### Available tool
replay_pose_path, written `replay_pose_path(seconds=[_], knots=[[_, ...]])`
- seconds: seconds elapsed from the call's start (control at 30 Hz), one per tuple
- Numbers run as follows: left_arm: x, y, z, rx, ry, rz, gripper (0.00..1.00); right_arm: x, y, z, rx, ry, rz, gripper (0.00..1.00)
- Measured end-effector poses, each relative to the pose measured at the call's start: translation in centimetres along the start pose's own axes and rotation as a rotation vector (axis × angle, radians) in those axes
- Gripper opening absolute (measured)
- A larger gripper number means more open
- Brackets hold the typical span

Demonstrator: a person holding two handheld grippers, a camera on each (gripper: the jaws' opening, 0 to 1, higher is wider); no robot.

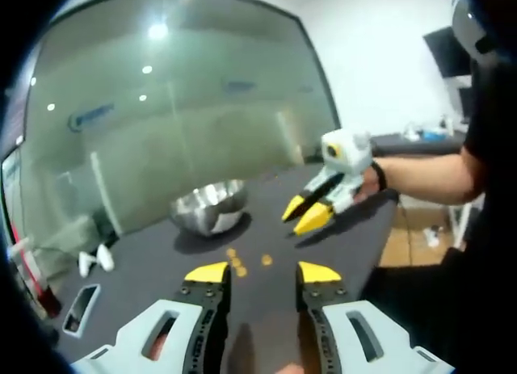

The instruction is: Pick up the QQ candy scattered on the table and place it into the stainless steel bowl on the table

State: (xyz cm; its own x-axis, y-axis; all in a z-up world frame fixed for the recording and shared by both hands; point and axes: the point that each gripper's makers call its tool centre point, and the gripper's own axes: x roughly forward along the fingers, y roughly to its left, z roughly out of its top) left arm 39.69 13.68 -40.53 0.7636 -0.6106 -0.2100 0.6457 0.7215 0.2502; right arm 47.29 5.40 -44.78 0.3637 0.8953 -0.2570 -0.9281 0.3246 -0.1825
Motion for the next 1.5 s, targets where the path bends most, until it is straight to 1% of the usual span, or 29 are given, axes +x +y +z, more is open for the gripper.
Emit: replay_pose_path(seconds=[0.1, 0.2, 0.3, 0.4, 0.53, 0.7, 0.77, 0.83, 1.0, 1.17, 1.33, 1.5], knots=[[-0.1, 0.2, -0.2, -0.005, 0.004, 0.008, 0.34, 1.3, 1.1, 0.6, -0.005, -0.002, 0.046, 0.2], [-0.2, 0.2, -0.2, -0.008, 0.002, 0.008, 0.34, 2.4, 1.5, 0.7, -0.004, 0.011, 0.071, 0.2], [-0.3, 0.2, -0.3, -0.008, 0.004, 0.009, 0.34, 3.5, 1.7, 0.5, 0.002, 0.029, 0.089, 0.2], [-0.4, 0.3, -0.5, -0.012, 0.006, 0.011, 0.34, 4.5, 1.6, 0.1, 0.041, 0.042, 0.099, 0.2], [-0.6, 0.5, -0.7, -0.017, 0.009, 0.017, 0.34, 5.3, 1.5, -0.7, 0.062, 0.065, 0.102, 0.2], [-0.9, 0.8, -1.0, -0.024, 0.015, 0.027, 0.34, 5.6, 1.6, -1.1, 0.065, 0.08, 0.111, 0.19], [-1.0, 0.9, -1.2, -0.025, 0.018, 0.03, 0.34, 5.6, 1.6, -1.3, 0.08, 0.086, 0.116, 0.17], [-1.0, 1.0, -1.2, -0.027, 0.02, 0.032, 0.34, 5.7, 1.6, -1.3, 0.086, 0.085, 0.118, 0.16], [-1.0, 1.1, -1.2, -0.027, 0.023, 0.033, 0.34, 5.7, 1.8, -1.3, 0.081, 0.085, 0.122, 0.1], [-1.0, 1.0, -1.2, -0.025, 0.024, 0.032, 0.34, 5.7, 1.9, -1.2, 0.078, 0.081, 0.12, 0.1], [-1.1, 1.2, -1.4, -0.029, 0.031, 0.04, 0.34, 5.5, 1.5, -0.9, 0.075, 0.072, 0.098, 0.1], [-1.2, 1.6, -1.7, -0.043, 0.034, 0.049, 0.34, 4.9, 0.3, 0.3, 0.086, 0.033, 0.059, 0.1]])
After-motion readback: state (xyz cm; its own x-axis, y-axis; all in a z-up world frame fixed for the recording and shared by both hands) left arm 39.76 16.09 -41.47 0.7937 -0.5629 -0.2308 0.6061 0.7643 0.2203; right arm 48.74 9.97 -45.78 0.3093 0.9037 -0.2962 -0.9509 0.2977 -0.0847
